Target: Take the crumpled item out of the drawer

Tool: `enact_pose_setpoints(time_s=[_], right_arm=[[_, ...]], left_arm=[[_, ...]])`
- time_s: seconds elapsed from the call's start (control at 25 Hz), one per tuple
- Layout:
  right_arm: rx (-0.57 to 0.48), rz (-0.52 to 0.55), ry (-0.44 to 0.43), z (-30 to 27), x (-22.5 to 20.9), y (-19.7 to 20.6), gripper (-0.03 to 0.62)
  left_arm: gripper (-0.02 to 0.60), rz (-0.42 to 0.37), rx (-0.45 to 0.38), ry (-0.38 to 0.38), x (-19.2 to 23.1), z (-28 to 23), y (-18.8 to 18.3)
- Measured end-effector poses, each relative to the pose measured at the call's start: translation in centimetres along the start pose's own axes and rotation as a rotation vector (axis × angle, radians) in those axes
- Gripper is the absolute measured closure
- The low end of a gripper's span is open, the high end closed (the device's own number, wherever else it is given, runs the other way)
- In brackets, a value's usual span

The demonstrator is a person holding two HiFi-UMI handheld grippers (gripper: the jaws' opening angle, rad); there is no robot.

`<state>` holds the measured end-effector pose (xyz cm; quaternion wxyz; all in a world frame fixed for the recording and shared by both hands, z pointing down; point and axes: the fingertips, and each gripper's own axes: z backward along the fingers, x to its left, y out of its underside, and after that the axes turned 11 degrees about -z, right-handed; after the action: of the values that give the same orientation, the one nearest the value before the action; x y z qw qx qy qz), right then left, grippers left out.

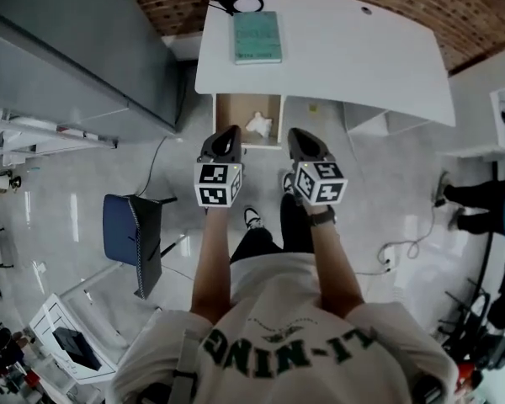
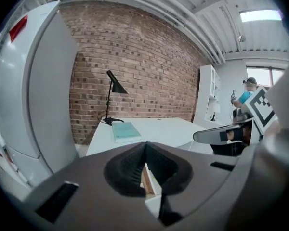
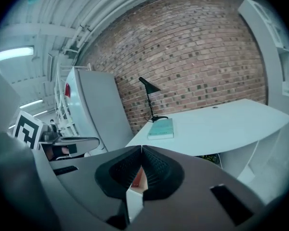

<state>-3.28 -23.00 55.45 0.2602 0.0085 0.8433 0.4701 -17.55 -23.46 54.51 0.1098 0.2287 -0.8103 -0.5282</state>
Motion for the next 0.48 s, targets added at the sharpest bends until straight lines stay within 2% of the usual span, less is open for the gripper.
enact_pose_setpoints(time_s=[0.2,0.48], right_arm=[[0.070,-0.050,-0.013,-4.0,-3.9,2.0,0.589],[0.170,-0.076,-0.051,-10.2,-5.9,4.8,0.589]], left_arm=[[0.586,0.019,0.082,0.038,-1.1,-5.8,3.8],[0.586,0.055,0.187,0.109,-1.1,-13.1,8.2]])
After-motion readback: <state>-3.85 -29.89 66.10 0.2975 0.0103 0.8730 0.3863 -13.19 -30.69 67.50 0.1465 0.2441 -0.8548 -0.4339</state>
